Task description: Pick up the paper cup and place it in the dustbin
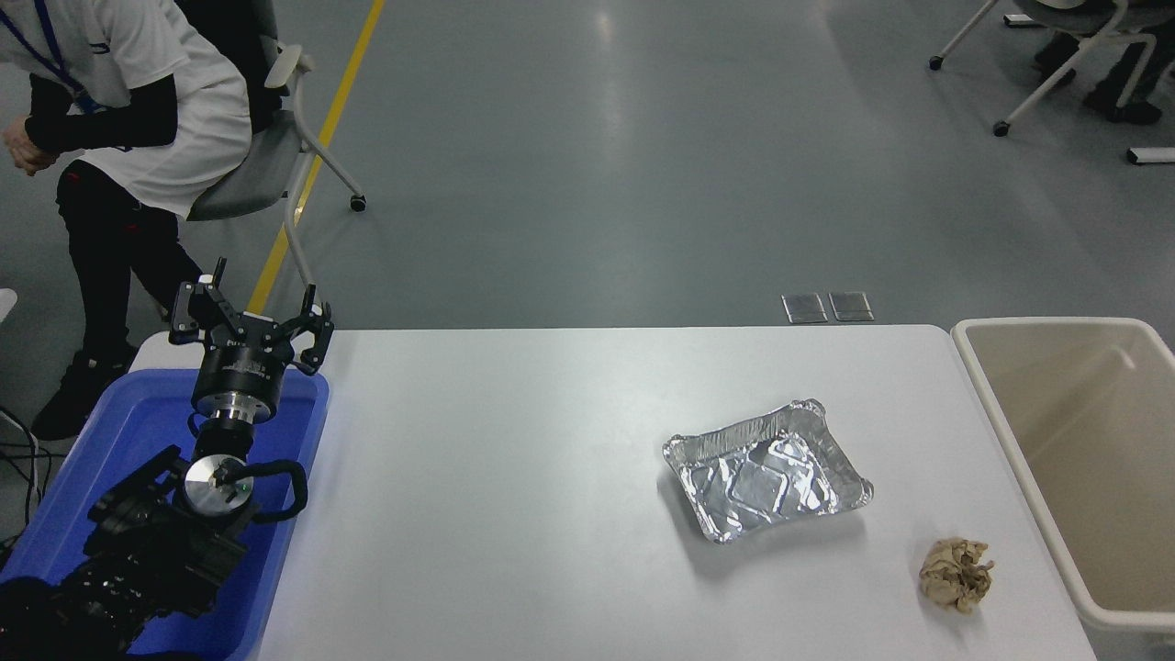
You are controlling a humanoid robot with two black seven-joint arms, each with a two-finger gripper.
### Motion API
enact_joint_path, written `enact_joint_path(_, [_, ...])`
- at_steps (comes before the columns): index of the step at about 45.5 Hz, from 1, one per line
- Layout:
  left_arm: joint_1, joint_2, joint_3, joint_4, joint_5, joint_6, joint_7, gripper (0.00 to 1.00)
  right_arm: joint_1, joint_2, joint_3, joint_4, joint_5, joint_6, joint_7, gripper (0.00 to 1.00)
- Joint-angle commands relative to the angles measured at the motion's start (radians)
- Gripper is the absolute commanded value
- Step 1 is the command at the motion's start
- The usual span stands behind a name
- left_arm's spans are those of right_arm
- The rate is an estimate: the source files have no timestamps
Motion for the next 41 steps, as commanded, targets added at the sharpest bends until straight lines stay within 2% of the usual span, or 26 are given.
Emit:
enact_joint_path(1, [0.0,0.0,0.0,0.0,0.0,0.0,0.0,0.99,-0.156,0.03,0.09,-0.025,0.033,0.0,0.0,0.0])
enact_joint_path(8, [0.0,0.0,0.0,0.0,0.0,0.0,0.0,0.99,-0.264,0.078,0.135,-0.036,0.078,-0.009,0.0,0.0])
enact_joint_path(17, [0.0,0.0,0.0,0.0,0.0,0.0,0.0,0.99,-0.347,0.103,0.159,-0.036,0.178,-0.17,0.0,0.0])
enact_joint_path(33, [0.0,0.0,0.0,0.0,0.0,0.0,0.0,0.99,-0.518,0.237,0.217,-0.037,0.316,-0.601,0.0,0.0])
enact_joint_path(41, [0.0,0.0,0.0,0.0,0.0,0.0,0.0,0.99,-0.609,0.326,0.358,-0.106,0.323,-0.727,0.002,0.0])
